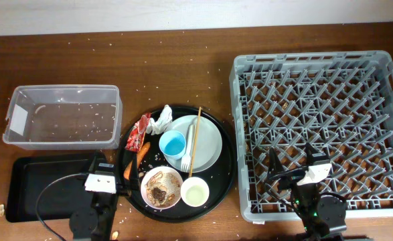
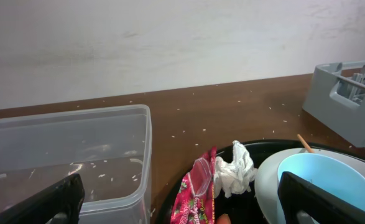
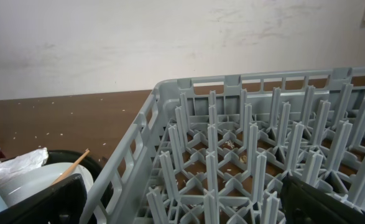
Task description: Sort waste into correct bins and load items into the dishwasher rack
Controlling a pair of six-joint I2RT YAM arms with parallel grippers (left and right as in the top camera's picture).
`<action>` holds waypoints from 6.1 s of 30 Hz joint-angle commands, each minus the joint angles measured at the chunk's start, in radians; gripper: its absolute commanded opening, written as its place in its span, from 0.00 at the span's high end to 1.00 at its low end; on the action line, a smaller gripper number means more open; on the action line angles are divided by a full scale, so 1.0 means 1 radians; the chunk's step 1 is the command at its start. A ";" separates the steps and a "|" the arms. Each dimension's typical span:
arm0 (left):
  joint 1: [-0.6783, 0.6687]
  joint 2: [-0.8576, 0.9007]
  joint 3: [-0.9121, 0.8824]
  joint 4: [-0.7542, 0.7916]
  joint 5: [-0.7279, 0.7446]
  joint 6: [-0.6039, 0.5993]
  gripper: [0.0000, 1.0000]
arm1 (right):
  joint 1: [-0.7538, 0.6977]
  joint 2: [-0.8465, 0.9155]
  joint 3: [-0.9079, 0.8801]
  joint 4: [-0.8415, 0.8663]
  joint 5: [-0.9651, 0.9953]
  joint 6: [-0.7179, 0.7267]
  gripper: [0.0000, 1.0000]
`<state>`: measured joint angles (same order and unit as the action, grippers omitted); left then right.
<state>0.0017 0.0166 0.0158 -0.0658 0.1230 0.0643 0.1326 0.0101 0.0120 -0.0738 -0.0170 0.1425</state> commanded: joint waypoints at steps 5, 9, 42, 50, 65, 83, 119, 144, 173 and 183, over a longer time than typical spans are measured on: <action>-0.002 -0.011 -0.007 0.000 0.010 0.013 0.01 | -0.003 -0.006 -0.006 -0.002 0.005 -0.003 0.01; -0.002 -0.011 -0.007 0.000 0.010 0.013 0.01 | -0.003 -0.006 -0.006 -0.002 0.005 -0.003 0.01; -0.001 -0.010 -0.007 0.005 0.011 0.013 0.01 | -0.003 -0.006 -0.006 0.019 -0.037 -0.003 0.01; -0.001 0.009 0.152 0.052 0.396 -0.148 0.01 | -0.002 0.021 0.278 -0.181 -0.312 0.076 0.01; -0.078 1.116 1.145 -0.855 0.418 -0.187 0.09 | -0.002 0.954 1.313 -1.061 -0.391 0.077 0.01; -0.191 1.543 1.506 -1.009 0.802 -0.015 1.00 | -0.002 1.035 1.313 -1.167 -0.451 0.074 0.07; -0.159 1.540 1.505 -1.168 0.722 0.093 0.01 | -0.790 1.341 1.394 -1.386 -0.292 0.050 0.17; -0.555 1.425 1.390 -1.133 0.114 -0.288 1.00 | -0.478 1.109 1.394 -1.404 -0.640 -0.169 0.18; -0.184 1.508 1.418 -0.914 1.451 -0.068 1.00 | 0.197 1.216 1.394 -0.722 -1.096 -0.160 0.40; -0.184 1.508 1.418 -0.914 1.395 -0.068 0.17 | -0.149 1.073 1.395 -0.952 -0.886 -0.126 0.47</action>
<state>-0.1814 1.5337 1.4326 -0.9802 1.5169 -0.0078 0.1131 1.1149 1.3998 -0.9646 -0.9386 0.0010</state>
